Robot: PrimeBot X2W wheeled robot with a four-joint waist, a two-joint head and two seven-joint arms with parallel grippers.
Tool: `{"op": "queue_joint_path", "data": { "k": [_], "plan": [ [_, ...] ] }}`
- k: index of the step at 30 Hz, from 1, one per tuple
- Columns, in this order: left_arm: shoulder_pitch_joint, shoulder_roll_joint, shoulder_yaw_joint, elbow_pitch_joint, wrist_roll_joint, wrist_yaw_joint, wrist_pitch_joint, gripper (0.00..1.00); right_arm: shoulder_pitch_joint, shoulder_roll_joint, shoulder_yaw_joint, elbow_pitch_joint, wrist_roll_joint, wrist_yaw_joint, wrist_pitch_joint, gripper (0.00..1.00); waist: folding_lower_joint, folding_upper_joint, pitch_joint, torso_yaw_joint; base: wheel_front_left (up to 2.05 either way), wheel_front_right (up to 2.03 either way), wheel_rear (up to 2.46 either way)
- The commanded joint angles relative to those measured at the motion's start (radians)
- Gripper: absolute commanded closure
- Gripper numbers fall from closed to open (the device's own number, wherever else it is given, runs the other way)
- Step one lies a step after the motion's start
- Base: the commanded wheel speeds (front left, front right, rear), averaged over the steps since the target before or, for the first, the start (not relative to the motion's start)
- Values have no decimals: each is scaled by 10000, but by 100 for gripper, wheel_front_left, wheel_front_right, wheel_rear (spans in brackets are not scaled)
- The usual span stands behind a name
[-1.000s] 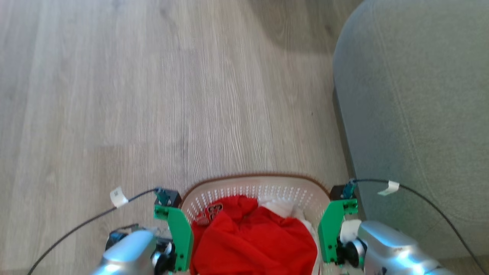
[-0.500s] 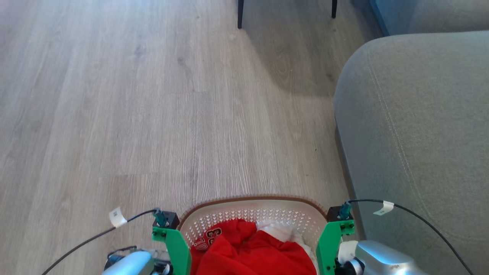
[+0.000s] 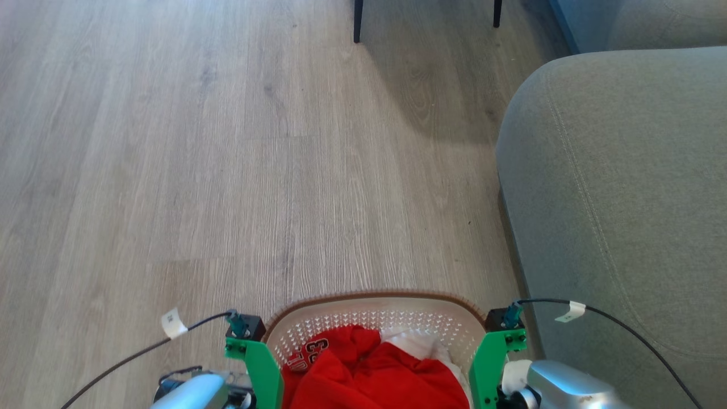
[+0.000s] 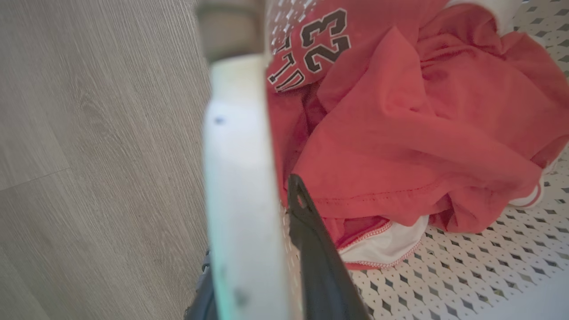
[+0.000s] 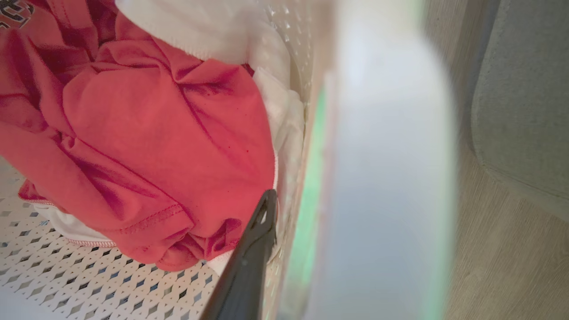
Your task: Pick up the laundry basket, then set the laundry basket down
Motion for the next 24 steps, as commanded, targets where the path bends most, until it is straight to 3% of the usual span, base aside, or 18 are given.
{"op": "queue_joint_path", "data": {
  "k": [1,24],
  "plan": [
    [-257,155,-209,-124,119,-243,11,100,-503,149,18,-343,-16,77,-258,100,1,-1,7,-7,0,0,0],
    [-424,36,-224,-51,2,-243,-125,100,-694,75,299,-359,159,77,-562,100,1,-1,59,-32,0,0,0]
  ]
}}
